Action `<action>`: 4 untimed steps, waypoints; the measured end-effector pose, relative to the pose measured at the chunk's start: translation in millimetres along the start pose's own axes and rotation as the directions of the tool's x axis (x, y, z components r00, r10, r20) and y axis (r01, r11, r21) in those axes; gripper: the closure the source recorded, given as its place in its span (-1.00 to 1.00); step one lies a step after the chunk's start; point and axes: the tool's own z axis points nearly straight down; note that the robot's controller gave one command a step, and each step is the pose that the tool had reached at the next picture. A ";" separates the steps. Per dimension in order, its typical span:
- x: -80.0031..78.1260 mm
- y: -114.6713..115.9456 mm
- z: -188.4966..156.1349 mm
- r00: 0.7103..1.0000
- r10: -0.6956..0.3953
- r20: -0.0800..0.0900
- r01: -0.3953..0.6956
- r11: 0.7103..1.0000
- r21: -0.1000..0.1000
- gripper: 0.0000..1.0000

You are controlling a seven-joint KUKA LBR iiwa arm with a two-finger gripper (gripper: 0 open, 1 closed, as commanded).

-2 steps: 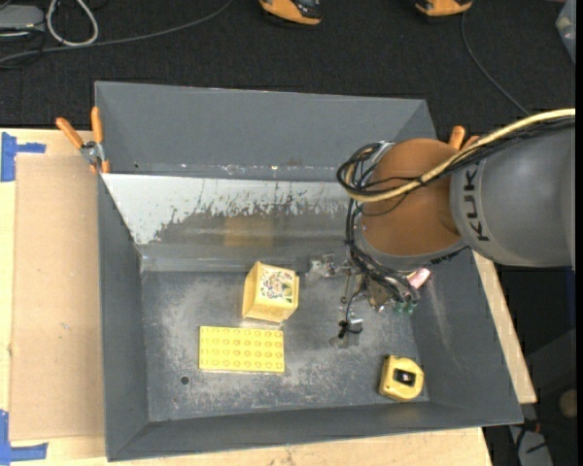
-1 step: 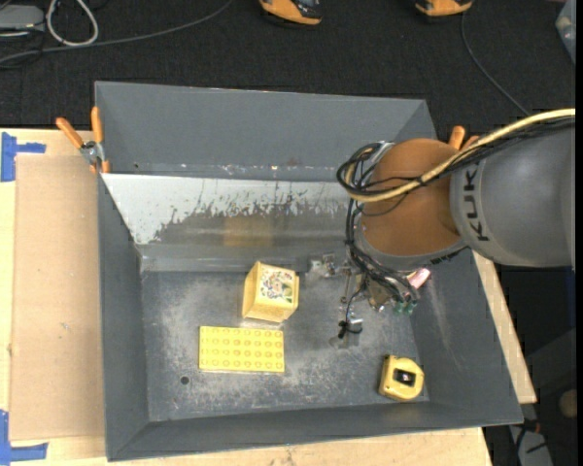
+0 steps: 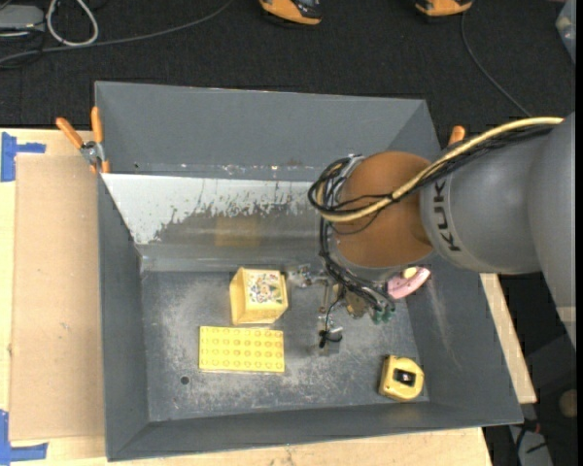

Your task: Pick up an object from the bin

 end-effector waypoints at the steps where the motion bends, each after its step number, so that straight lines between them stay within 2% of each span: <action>1: -20.3 56.0 -0.2 1.000 0.025 -0.003 -0.025 1.000 -0.003 -1.00; 2: -28.2 74.9 17.3 1.000 0.011 -0.009 -0.011 1.000 -0.005 1.00; 3: -28.2 74.9 17.3 1.000 0.011 -0.009 -0.011 1.000 -0.005 1.00; 4: 0.7 88.2 -65.7 1.000 0.028 -0.015 -0.028 1.000 -0.006 1.00</action>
Offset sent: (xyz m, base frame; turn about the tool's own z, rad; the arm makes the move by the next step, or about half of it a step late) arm 0.0054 0.0794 -0.0194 0.0093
